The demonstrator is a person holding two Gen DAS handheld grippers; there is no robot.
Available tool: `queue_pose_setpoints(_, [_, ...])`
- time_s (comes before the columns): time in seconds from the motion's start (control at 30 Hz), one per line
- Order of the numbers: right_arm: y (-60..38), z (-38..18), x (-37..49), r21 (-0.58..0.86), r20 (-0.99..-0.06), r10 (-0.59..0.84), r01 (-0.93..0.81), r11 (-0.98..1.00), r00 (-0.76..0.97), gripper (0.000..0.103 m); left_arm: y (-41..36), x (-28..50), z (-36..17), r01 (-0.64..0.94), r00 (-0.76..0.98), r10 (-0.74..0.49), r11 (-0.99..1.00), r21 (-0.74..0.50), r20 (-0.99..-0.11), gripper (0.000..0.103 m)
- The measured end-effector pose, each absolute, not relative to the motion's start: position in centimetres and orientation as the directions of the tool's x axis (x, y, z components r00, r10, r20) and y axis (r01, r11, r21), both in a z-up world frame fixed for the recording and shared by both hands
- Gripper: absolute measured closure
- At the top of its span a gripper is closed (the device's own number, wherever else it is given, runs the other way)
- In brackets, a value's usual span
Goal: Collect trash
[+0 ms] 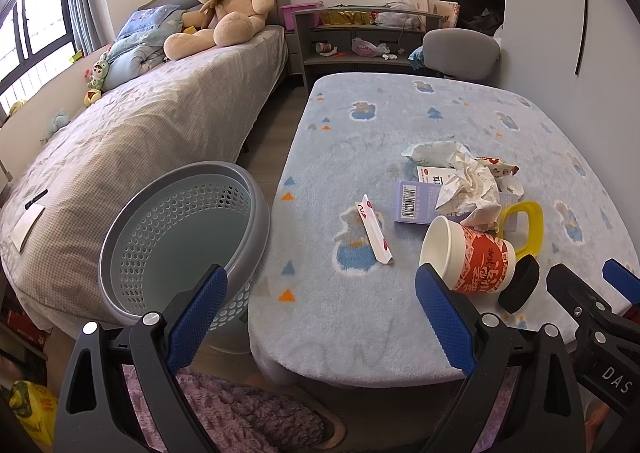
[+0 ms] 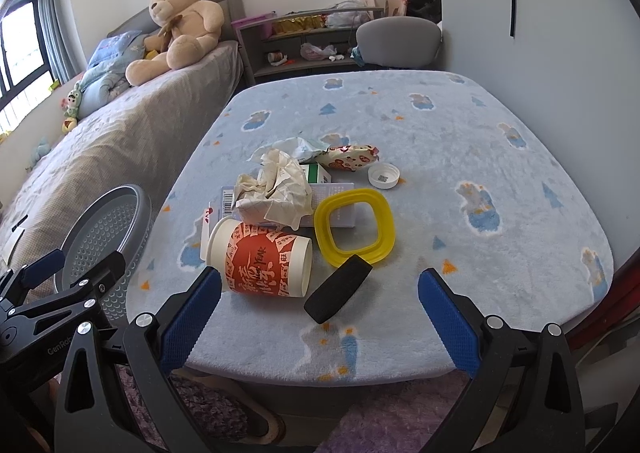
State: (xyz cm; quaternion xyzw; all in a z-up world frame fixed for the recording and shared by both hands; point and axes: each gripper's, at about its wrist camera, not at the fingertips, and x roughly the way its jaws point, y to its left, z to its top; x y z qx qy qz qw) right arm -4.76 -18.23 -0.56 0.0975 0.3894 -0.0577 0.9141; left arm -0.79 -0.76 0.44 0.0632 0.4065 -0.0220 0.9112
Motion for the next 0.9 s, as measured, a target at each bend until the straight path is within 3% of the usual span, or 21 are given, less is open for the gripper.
queue_pose_setpoints(0.9, [-19.3, -1.8, -5.0, 0.139, -0.743, -0.037, 0.208, 0.968, 0.669, 0.006, -1.2, -0.1, -0.7, 0.108, 0.653, -0.006, 0.991, 0.085, -0.757, 0.012])
